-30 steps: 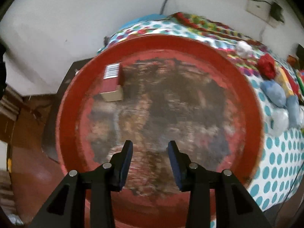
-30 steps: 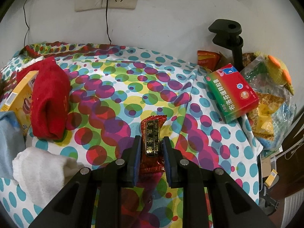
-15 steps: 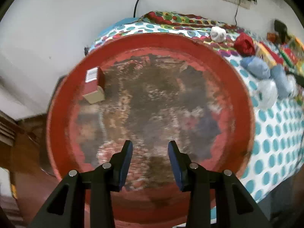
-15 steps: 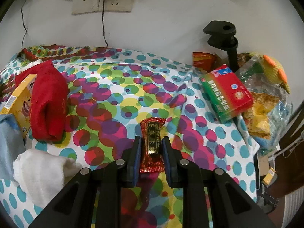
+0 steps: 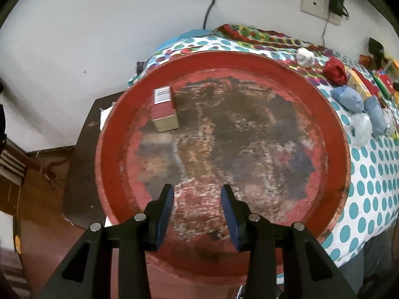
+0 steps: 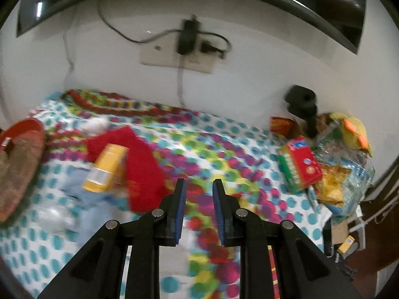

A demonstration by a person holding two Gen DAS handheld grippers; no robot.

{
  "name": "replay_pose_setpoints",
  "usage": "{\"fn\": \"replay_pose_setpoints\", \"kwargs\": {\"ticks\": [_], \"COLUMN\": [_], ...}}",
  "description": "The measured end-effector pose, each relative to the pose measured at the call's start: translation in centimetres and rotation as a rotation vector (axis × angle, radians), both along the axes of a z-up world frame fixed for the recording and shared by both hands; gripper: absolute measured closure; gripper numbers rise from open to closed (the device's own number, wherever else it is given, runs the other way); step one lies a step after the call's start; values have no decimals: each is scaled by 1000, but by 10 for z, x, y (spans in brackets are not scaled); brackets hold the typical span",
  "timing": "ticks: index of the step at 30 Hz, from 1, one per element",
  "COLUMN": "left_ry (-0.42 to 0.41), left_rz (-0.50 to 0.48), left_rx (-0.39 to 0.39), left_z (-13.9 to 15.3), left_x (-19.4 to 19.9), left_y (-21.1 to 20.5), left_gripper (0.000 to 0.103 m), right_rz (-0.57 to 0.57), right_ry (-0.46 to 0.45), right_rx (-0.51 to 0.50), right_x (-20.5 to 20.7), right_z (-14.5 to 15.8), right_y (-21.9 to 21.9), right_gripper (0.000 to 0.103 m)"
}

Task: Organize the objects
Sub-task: 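Hold the candy bar in the right tool and lift it off the bed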

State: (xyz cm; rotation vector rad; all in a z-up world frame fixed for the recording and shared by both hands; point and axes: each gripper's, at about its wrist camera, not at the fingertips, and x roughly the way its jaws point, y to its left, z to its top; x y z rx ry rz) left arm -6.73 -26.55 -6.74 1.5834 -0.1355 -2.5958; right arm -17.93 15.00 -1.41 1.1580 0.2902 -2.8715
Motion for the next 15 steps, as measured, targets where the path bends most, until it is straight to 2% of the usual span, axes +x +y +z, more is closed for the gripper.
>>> {"fn": "replay_pose_setpoints", "kwargs": {"ticks": [7,15], "left_ry": [-7,-15], "left_rz": [21,41], "left_rx": [10,30], "left_z": [-2,-5], "left_x": [2,3], "left_y": [-9,-17], "left_gripper": [63,63], "right_rz": [179,383], "right_ry": [-21,-67], "right_rx": [-27,-72], "right_x": [14,32], "right_z": [5,-10], "right_y": [-84,-177], "right_gripper": [82,82]}}
